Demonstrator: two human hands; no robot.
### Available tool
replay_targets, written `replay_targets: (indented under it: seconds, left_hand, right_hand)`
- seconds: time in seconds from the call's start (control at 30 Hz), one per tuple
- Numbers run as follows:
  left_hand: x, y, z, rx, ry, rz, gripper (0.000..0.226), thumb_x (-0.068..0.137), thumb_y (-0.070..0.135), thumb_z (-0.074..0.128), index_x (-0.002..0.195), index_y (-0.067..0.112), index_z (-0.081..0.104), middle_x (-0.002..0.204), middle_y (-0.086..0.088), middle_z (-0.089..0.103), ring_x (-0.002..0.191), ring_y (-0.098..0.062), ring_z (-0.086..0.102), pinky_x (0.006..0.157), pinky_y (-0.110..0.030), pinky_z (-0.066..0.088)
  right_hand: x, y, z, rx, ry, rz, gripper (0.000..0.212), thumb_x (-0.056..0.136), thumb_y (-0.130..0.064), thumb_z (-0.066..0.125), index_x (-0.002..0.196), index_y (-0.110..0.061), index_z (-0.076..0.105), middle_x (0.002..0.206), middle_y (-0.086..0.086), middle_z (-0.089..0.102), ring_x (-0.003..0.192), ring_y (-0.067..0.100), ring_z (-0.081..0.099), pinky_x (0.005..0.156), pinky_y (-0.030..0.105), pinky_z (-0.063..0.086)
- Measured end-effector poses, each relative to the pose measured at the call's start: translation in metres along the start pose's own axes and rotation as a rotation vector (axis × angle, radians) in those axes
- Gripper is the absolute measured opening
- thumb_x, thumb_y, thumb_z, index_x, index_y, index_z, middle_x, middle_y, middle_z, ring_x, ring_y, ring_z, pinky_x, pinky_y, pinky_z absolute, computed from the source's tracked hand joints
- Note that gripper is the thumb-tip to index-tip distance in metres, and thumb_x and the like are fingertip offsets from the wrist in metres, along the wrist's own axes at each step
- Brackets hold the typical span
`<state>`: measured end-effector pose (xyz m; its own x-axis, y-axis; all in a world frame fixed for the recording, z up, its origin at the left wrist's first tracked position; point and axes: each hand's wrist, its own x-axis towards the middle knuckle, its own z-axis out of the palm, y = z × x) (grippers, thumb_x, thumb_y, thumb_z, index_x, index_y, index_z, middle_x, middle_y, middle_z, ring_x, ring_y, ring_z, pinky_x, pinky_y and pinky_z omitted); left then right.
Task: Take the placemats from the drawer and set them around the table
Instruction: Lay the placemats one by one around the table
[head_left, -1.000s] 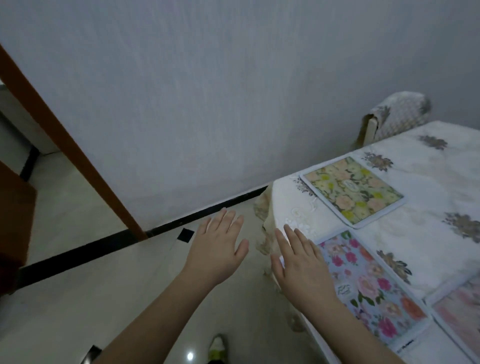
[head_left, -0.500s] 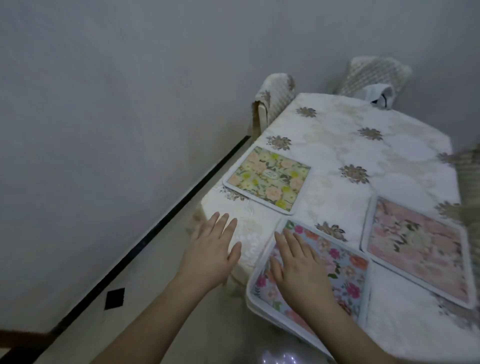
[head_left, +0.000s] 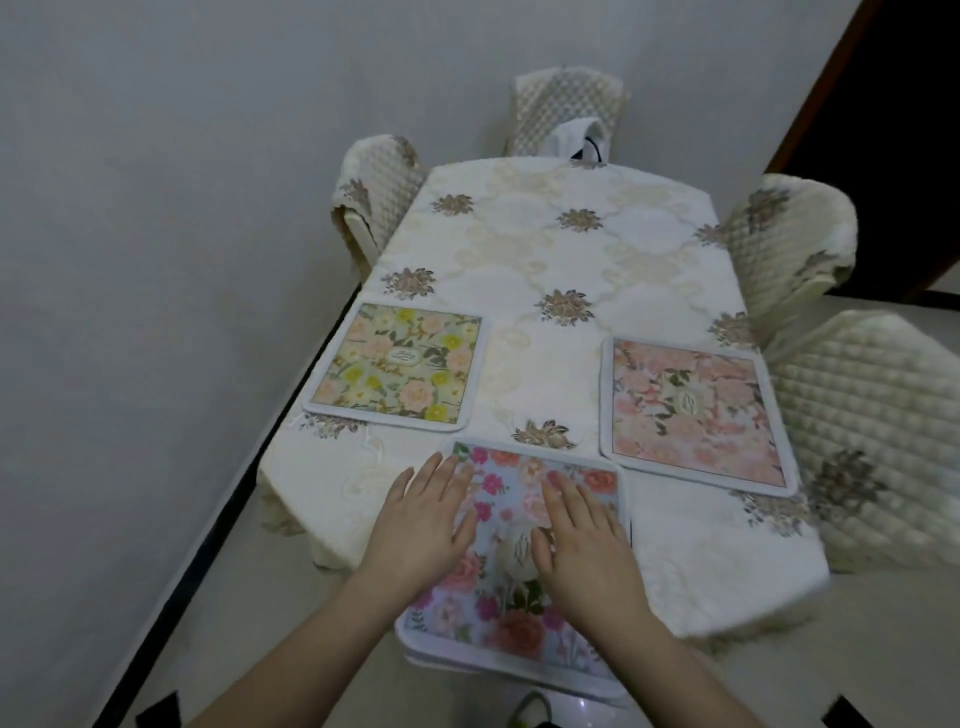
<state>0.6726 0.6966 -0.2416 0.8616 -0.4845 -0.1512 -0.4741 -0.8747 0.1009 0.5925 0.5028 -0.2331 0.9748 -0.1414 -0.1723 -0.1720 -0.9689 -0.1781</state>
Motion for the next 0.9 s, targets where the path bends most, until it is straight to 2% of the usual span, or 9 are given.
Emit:
replay_targets:
  seconds: [0.1,0.23,0.3,0.37,0.47,0.57,0.73,0.8,0.9]
  left_hand:
    - [0.012,0.000,0.016,0.000,-0.007,0.007,0.064,0.095,0.051,0.026,0.148,0.020,0.046,0.152,-0.003,0.046,0.143,-0.023,0.039,0.115,-0.045,0.029]
    - [0.016,-0.005,0.043,-0.005,-0.076,0.019,0.067,0.094,0.053,0.026,0.153,0.023,0.036,0.154,-0.002,0.043,0.144,-0.022,0.037,0.114,-0.044,0.032]
    - [0.018,-0.008,0.053,-0.025,-0.115,0.021,0.067,0.093,0.052,0.030,0.154,0.024,0.033,0.154,-0.002,0.043,0.142,-0.022,0.042,0.110,-0.044,0.038]
    - [0.022,-0.014,0.066,-0.044,-0.158,0.026,0.066,0.092,0.051,0.037,0.151,0.021,0.039,0.149,-0.003,0.050,0.134,-0.023,0.051,0.102,-0.043,0.047]
    - [0.029,-0.025,0.083,-0.066,-0.196,0.075,0.067,0.092,0.051,0.038,0.150,0.017,0.040,0.151,-0.007,0.047,0.135,-0.027,0.050,0.101,-0.045,0.047]
    - [0.031,-0.037,0.097,-0.055,-0.223,0.127,0.072,0.093,0.054,0.037,0.154,0.015,0.033,0.156,-0.009,0.039,0.140,-0.028,0.043,0.105,-0.047,0.046]
    - [0.031,-0.049,0.111,-0.093,-0.227,0.145,0.074,0.095,0.060,0.031,0.155,0.016,0.031,0.159,-0.011,0.031,0.144,-0.030,0.037,0.108,-0.049,0.042]
    - [0.028,-0.049,0.109,-0.116,-0.206,0.128,0.079,0.093,0.066,0.025,0.157,0.021,0.025,0.162,-0.016,0.022,0.147,-0.034,0.029,0.110,-0.050,0.037]
    - [0.025,-0.046,0.107,-0.164,-0.236,0.038,0.093,0.077,0.079,0.005,0.158,0.033,0.003,0.164,-0.021,-0.009,0.152,-0.037,-0.003,0.120,-0.047,0.016]
  right_hand:
    - [0.007,0.015,0.018,-0.010,0.000,0.031,0.059,0.090,-0.046,0.037,0.132,-0.014,0.062,0.135,0.007,0.061,0.121,0.027,0.061,0.099,0.043,0.047]
    - [0.012,0.028,0.043,0.021,-0.059,0.040,0.062,0.092,-0.050,0.032,0.137,-0.014,0.056,0.142,0.008,0.055,0.130,0.029,0.053,0.104,0.046,0.043]
    - [0.013,0.031,0.051,0.054,-0.061,0.064,0.062,0.091,-0.049,0.035,0.140,-0.015,0.053,0.145,0.008,0.052,0.133,0.029,0.050,0.105,0.046,0.042]
    - [0.015,0.033,0.059,0.072,-0.049,0.076,0.062,0.094,-0.045,0.039,0.148,-0.015,0.041,0.154,0.010,0.039,0.142,0.028,0.037,0.113,0.045,0.031]
    - [0.017,0.037,0.070,0.090,-0.104,0.108,0.067,0.099,-0.047,0.036,0.156,-0.017,0.019,0.163,0.008,0.016,0.150,0.026,0.017,0.120,0.041,0.013]
    - [0.014,0.039,0.080,0.075,-0.154,0.191,0.070,0.097,-0.053,0.026,0.157,-0.019,0.014,0.165,0.006,0.008,0.150,0.024,0.012,0.120,0.040,0.012]
    - [0.003,0.042,0.092,0.035,-0.186,0.248,0.087,0.081,-0.065,0.000,0.157,-0.023,0.007,0.165,0.003,0.002,0.151,0.022,0.003,0.120,0.037,0.010]
    - [0.002,0.044,0.092,0.040,-0.196,0.298,0.083,0.086,-0.070,0.008,0.157,-0.028,0.005,0.165,0.007,-0.001,0.151,0.024,0.002,0.120,0.039,0.008]
    - [-0.001,0.049,0.091,0.087,-0.200,0.399,0.080,0.091,-0.071,0.034,0.156,-0.037,0.002,0.163,0.015,-0.007,0.151,0.031,-0.001,0.120,0.042,0.006]
